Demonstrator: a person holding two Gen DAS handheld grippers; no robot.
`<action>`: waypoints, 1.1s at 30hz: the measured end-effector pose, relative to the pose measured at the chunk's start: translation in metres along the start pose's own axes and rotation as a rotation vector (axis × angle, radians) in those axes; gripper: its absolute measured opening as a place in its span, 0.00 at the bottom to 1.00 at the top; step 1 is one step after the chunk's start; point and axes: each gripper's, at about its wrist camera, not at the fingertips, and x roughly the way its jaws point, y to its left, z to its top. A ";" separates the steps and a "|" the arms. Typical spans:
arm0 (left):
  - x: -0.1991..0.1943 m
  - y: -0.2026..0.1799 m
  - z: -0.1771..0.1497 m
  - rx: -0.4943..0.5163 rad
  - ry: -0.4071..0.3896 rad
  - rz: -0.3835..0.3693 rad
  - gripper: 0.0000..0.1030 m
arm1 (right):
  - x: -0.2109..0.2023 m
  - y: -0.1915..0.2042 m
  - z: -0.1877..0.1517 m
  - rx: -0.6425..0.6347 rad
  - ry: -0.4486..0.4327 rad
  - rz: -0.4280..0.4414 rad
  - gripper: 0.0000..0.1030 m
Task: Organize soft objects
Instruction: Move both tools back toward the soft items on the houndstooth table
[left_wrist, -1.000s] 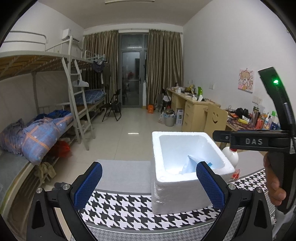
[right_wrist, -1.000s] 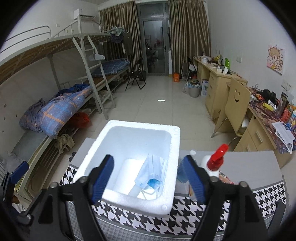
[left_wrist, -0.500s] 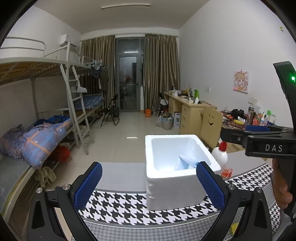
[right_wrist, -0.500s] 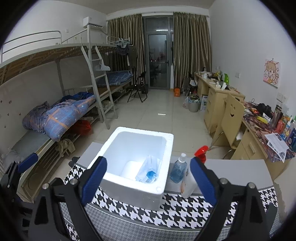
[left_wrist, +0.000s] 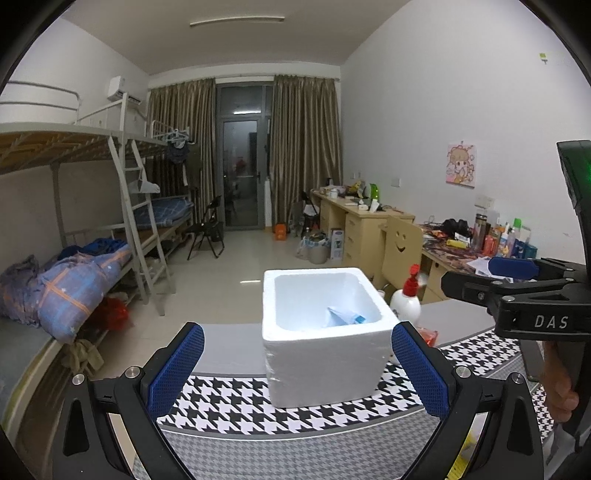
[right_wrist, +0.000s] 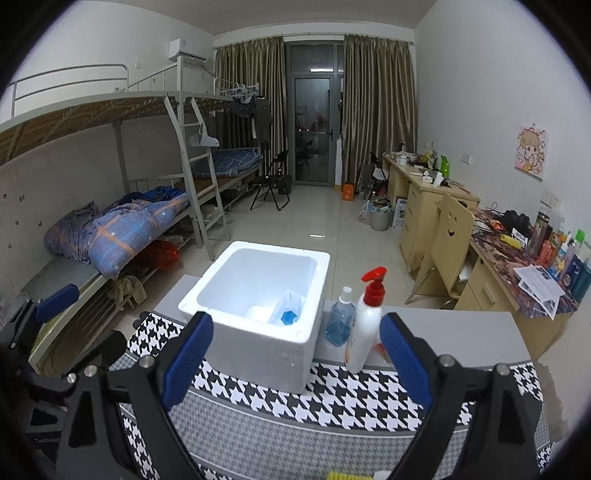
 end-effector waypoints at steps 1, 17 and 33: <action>-0.002 -0.002 -0.001 -0.004 -0.001 -0.003 0.99 | -0.003 -0.001 -0.001 0.001 -0.004 -0.003 0.92; -0.027 -0.025 -0.016 0.001 -0.014 -0.061 0.99 | -0.037 -0.011 -0.034 -0.002 -0.035 -0.025 0.91; -0.044 -0.043 -0.035 0.003 -0.039 -0.122 0.99 | -0.070 -0.021 -0.057 0.007 -0.051 -0.046 0.91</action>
